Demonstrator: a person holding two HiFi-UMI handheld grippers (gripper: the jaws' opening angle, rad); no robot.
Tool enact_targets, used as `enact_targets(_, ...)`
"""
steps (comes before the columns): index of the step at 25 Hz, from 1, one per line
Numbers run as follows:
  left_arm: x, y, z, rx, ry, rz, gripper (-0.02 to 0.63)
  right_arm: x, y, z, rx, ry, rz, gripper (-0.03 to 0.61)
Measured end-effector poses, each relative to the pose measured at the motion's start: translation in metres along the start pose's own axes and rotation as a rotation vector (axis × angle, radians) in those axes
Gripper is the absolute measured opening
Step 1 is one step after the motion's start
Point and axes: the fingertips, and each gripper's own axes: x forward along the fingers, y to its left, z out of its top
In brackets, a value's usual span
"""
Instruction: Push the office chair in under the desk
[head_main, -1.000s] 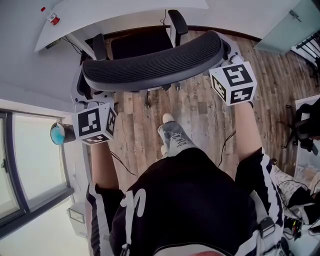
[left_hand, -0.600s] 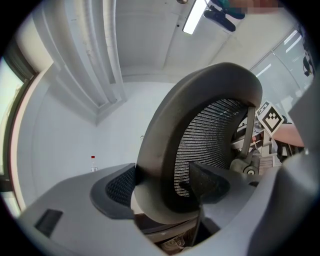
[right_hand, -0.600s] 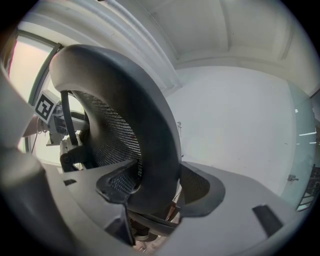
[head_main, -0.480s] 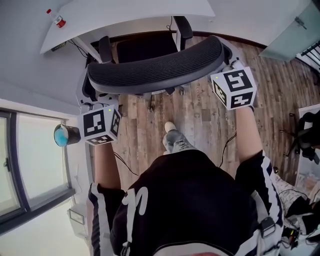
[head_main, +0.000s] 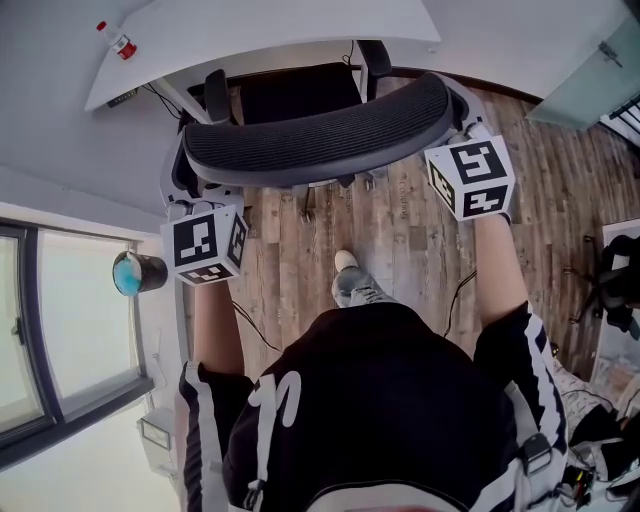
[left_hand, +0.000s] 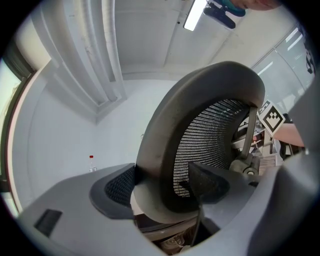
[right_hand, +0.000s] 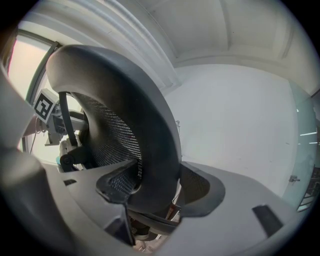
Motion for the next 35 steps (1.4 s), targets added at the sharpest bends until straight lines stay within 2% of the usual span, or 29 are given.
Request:
enact_targets(13, 0.026, 0.018, 0.0, 0.001, -0.004, 0.011, 0.328, 0.029, -0.007, 0.007, 0.003, 0.002, 0.014, 0.272)
enact_targets(29, 0.038, 0.044, -0.005, -0.005, -0.008, 0.023, 0.328, 0.047, 0.006, 0.016, 0.002, -0.017, 0.021, 0.272)
enact_targets(35, 0.041, 0.056, -0.009, -0.009, 0.003, 0.025, 0.328, 0.055, 0.015, 0.018, -0.003, -0.024, 0.051, 0.272)
